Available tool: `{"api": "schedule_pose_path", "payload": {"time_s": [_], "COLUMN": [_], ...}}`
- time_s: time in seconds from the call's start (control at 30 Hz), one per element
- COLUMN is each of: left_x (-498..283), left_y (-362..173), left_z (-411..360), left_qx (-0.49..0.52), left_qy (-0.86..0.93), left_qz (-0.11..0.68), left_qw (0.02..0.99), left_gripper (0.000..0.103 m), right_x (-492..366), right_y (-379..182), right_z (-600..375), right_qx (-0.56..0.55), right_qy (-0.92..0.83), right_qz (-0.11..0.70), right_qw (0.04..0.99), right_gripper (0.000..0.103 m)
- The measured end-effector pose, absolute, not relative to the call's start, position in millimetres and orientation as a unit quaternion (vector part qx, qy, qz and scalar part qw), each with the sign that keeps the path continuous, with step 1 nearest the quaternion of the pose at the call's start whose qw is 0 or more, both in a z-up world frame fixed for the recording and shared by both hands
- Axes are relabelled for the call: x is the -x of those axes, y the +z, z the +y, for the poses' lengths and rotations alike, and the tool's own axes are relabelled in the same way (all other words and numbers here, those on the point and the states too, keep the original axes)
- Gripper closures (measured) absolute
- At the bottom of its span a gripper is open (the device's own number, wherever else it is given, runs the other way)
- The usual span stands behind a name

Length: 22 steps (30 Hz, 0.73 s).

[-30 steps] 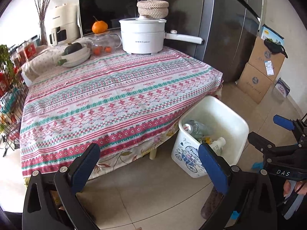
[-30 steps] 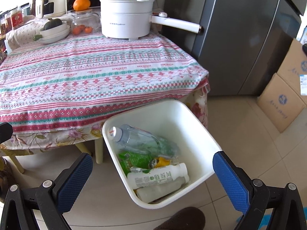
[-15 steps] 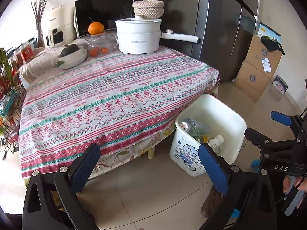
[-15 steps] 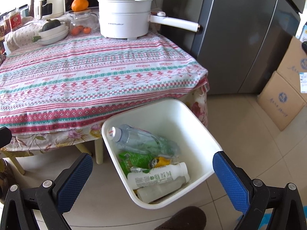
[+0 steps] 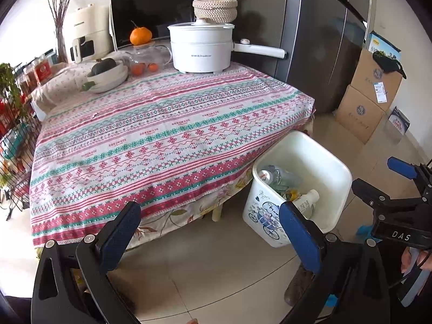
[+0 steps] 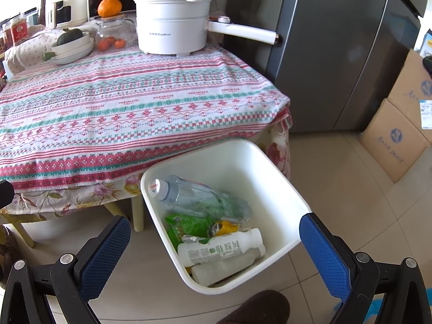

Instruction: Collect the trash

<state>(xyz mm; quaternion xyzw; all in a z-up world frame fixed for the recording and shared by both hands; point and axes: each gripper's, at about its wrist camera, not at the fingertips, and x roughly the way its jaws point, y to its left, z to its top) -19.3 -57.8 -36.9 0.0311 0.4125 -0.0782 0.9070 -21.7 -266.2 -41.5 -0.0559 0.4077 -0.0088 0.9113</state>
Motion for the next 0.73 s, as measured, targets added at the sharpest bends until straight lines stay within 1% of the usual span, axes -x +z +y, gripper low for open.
{"api": "schedule_pose_path", "payload": {"time_s": [0.73], "left_x": [20.7], "left_y": [-39.0], "left_z": [-58.1], "left_qx": [-0.033], "left_qy": [-0.081], "left_qz": [0.418], "left_qw": [0.904], "left_gripper": [0.0], "right_x": [21.3], "right_y": [-39.1], "right_z": [-274.2], "right_qx": [0.037], "right_qy": [-0.014], "right_qz": [0.405], "right_qw": [0.913], "right_gripper": [0.001]}}
